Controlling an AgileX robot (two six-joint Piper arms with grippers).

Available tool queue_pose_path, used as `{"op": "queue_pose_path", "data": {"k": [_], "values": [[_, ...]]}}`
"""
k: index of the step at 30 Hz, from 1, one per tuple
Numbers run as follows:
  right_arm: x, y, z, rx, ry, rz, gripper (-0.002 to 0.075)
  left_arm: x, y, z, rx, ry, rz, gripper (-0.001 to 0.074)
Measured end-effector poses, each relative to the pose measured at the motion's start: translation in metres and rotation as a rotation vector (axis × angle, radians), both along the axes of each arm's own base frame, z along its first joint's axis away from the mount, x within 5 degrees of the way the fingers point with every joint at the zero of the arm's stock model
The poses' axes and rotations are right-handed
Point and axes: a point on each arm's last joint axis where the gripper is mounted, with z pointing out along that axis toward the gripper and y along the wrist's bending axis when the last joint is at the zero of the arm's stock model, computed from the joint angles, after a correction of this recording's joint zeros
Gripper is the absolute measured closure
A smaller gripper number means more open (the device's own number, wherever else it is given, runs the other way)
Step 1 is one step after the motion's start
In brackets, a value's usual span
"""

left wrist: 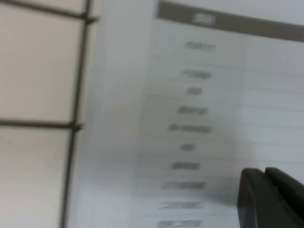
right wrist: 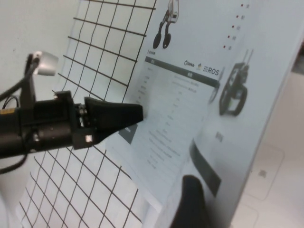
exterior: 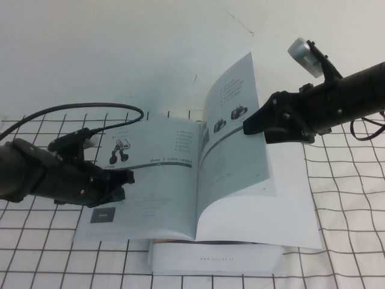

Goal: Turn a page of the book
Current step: Open the closed book

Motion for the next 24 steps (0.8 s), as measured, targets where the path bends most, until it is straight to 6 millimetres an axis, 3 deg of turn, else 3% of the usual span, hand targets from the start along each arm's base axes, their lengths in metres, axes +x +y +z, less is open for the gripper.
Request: {"op": "queue_pose_path", "data": {"k": [9, 17, 24], "values": [[0.002, -0.003, 0.002, -0.008, -0.028, 0.011, 0.0208, -0.019, -0.028, 0.073, -0.077, -0.238, -0.16, 0.0737], [0.003, -0.002, 0.005, 0.018, -0.053, 0.015, 0.0208, -0.047, -0.058, 0.109, -0.144, -0.327, -0.305, 0.0737], [0.003, -0.001, 0.005, 0.017, -0.062, 0.023, 0.0208, -0.085, -0.1, 0.139, -0.163, -0.447, -0.487, 0.0737]]}}
